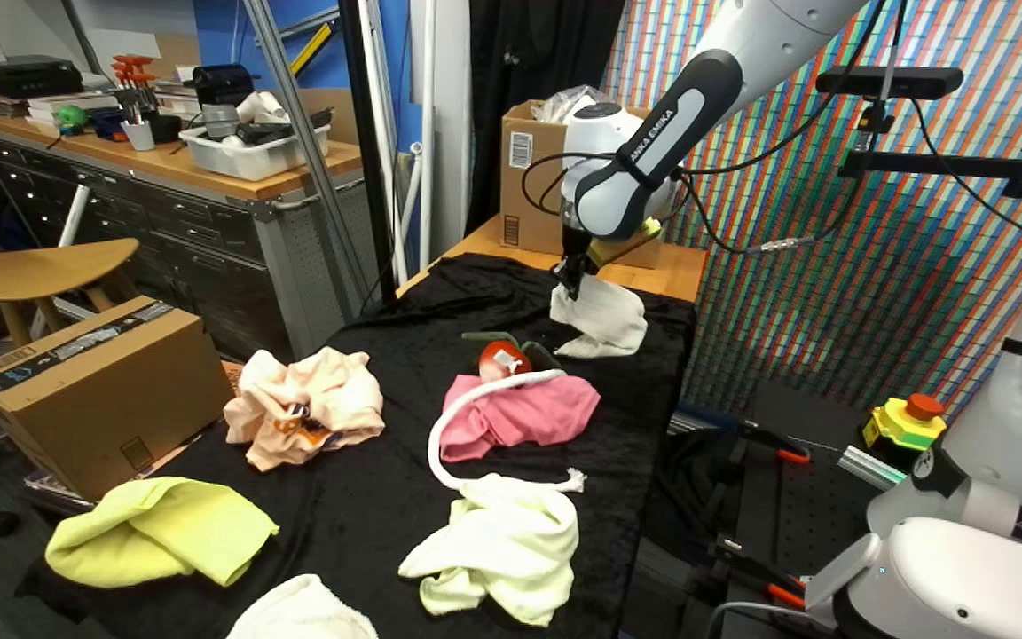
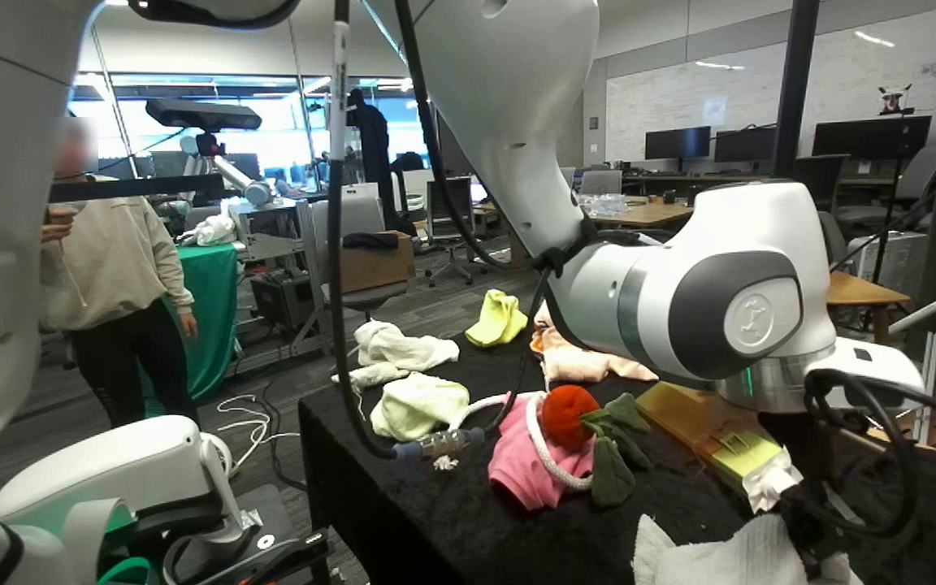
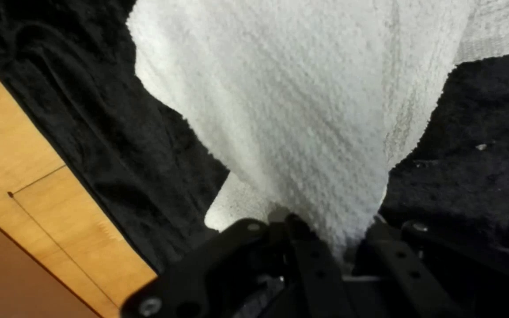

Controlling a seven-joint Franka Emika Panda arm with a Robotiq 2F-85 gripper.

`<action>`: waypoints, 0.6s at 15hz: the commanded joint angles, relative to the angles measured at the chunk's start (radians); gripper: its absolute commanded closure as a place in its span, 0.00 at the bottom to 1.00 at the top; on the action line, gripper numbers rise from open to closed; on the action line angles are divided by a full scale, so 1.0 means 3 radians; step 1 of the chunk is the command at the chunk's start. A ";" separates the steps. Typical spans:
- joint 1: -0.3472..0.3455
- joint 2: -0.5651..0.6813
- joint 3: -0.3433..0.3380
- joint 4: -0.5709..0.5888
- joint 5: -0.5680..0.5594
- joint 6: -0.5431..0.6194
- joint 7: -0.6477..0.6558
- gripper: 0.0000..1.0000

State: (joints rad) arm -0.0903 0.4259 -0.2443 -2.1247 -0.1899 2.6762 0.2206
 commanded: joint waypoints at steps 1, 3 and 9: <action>-0.0036 -0.0424 0.0148 -0.0232 0.0116 -0.0011 -0.0299 0.90; -0.0067 -0.0624 0.0266 -0.0305 0.0219 -0.0054 -0.0495 0.90; -0.0057 -0.1019 0.0628 -0.0300 0.0764 -0.0268 -0.1170 0.90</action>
State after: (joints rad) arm -0.0989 0.1913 -0.1022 -2.2021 -0.0372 2.6288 -0.0318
